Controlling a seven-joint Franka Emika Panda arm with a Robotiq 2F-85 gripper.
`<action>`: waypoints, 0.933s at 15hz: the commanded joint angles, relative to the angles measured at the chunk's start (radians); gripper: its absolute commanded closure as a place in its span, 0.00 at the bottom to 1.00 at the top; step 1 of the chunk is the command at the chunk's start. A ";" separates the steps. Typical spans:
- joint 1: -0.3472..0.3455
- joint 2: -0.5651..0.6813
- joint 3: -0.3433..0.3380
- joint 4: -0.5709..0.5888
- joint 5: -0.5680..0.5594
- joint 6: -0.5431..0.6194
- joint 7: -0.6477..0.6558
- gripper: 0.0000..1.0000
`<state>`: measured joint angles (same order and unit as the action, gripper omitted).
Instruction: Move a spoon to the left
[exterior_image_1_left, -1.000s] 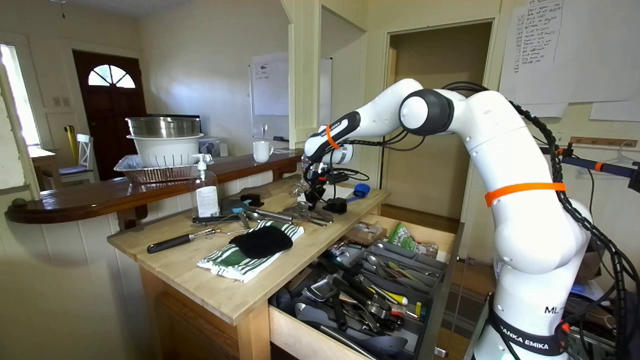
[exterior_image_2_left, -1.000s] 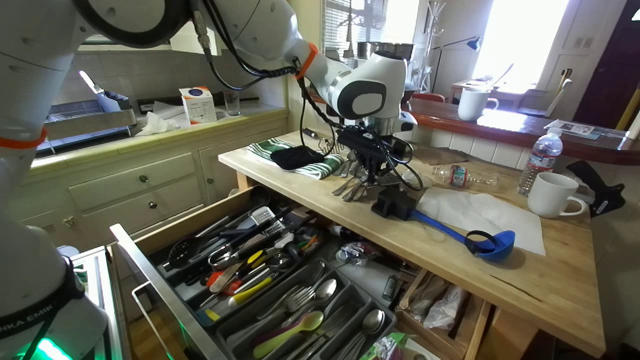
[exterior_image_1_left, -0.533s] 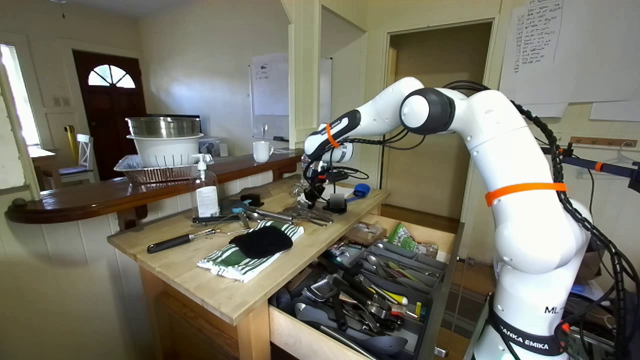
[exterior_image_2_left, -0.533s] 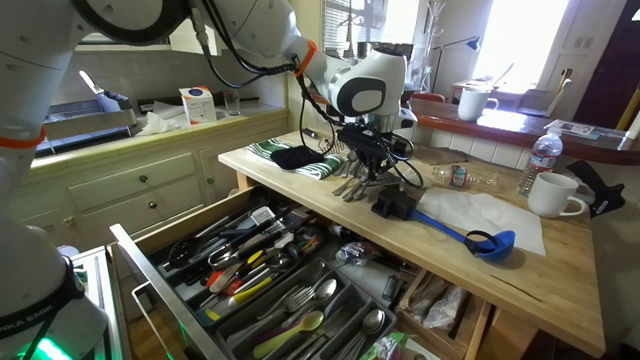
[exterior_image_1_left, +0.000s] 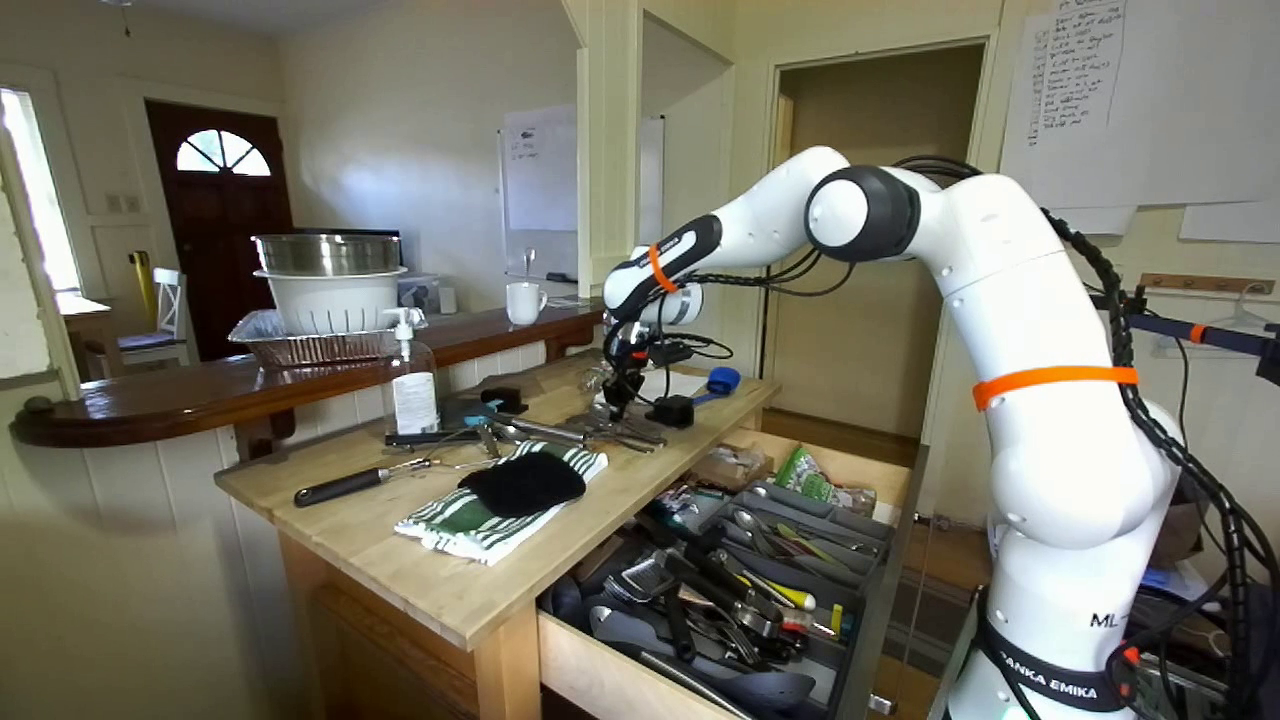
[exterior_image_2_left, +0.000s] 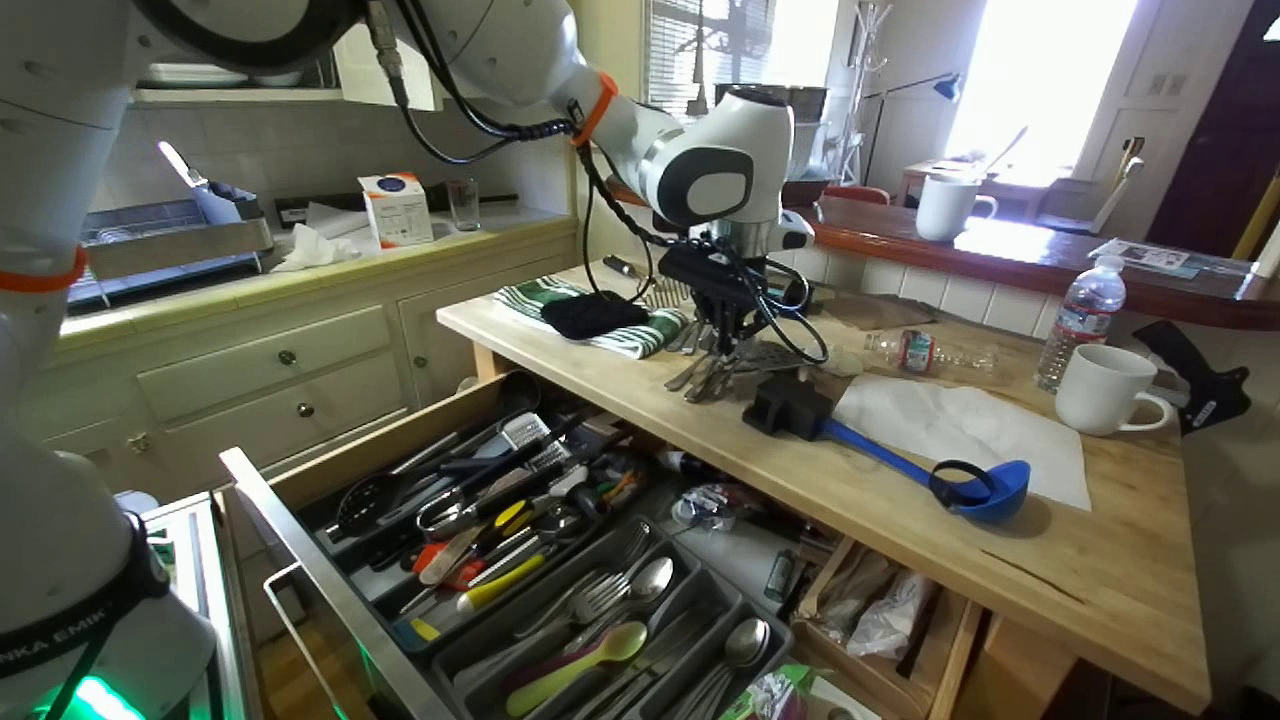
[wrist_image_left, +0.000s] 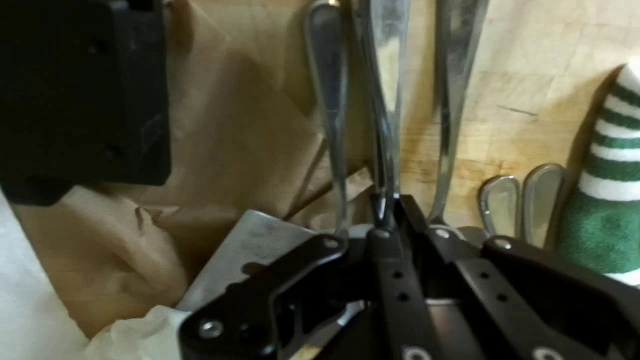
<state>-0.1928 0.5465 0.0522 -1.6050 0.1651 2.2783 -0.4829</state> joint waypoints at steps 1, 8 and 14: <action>0.038 -0.076 0.003 -0.099 -0.055 -0.017 0.012 0.98; 0.106 -0.077 0.012 -0.090 -0.195 -0.098 -0.020 0.98; 0.125 -0.053 0.032 -0.045 -0.205 -0.170 -0.055 0.98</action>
<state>-0.0705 0.4812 0.0790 -1.6799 -0.0225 2.1448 -0.5101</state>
